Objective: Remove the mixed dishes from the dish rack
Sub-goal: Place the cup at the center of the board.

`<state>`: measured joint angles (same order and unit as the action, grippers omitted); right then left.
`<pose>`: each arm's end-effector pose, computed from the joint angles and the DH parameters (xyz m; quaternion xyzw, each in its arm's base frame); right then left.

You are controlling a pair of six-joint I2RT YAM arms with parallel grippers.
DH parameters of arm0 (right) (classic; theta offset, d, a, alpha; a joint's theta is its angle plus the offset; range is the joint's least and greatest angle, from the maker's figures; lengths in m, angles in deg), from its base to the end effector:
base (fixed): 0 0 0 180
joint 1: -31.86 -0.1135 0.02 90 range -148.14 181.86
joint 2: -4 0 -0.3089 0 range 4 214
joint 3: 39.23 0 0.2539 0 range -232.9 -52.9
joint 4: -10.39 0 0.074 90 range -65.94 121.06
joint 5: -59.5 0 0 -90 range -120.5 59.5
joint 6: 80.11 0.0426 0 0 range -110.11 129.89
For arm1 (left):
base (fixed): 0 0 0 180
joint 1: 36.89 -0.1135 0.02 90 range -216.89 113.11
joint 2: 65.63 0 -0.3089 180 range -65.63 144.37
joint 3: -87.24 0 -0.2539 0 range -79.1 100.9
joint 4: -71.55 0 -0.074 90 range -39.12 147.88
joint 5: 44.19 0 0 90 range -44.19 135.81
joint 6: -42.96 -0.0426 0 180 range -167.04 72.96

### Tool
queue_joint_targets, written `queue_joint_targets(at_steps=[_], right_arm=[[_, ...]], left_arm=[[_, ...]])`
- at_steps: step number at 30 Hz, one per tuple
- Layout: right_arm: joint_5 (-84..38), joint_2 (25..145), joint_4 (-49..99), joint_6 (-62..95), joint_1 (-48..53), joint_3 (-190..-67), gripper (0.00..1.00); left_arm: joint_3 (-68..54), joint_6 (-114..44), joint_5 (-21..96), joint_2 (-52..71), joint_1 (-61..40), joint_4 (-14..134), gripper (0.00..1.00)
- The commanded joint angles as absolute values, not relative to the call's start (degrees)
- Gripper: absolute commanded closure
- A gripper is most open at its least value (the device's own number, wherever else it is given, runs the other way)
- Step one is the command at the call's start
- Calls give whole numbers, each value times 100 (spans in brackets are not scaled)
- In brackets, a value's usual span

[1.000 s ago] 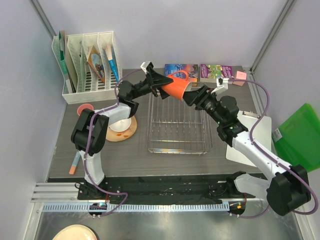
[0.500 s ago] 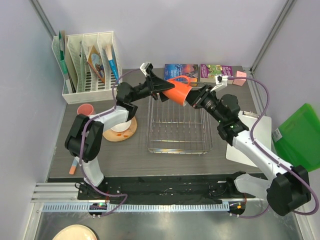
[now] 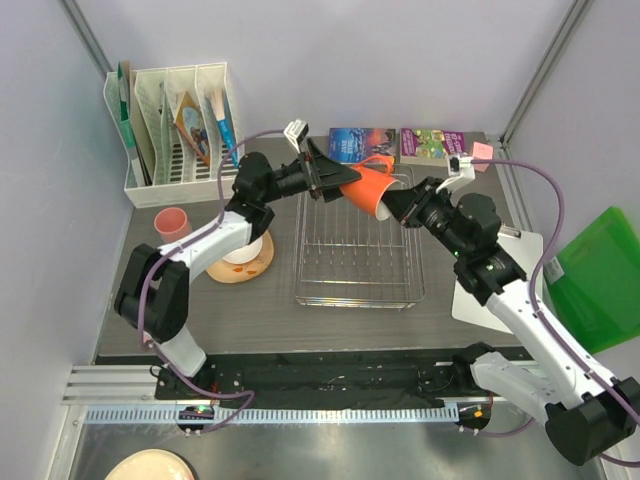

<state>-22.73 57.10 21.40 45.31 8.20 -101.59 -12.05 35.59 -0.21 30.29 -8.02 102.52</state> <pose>0.1820 0.0860 0.3978 0.0264 0.7172 0.3848 0.5804 0.3325 -0.2183 0.3823 0.0269 0.6364 -0.7394 0.2181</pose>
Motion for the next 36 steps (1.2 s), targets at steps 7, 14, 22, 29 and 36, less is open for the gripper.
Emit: queue_joint_targets(at_steps=[7, 14, 22, 29, 36], right_arm=[[-4743, 5303, 3653, 3968, 883, -11705, 99], [-5195, 6717, 5050, 4627, 1286, -12995, 99], [-4684, 8553, 6087, 5892, 2701, -14052, 99], [-4756, 9309, 6264, 6219, 3324, -14490, 99], [-4245, 10840, 7292, 5841, 3643, -15484, 99]], left_arm=[[-667, -731, 4531, 2060, -999, 6106, 14], [-1379, -478, 6845, 1154, -956, 5140, 8], [-791, 392, 8324, 1118, -604, 2978, 1], [-720, 947, 8457, 934, -595, 2105, 1], [-887, 1290, 8448, 811, -586, 1719, 1]])
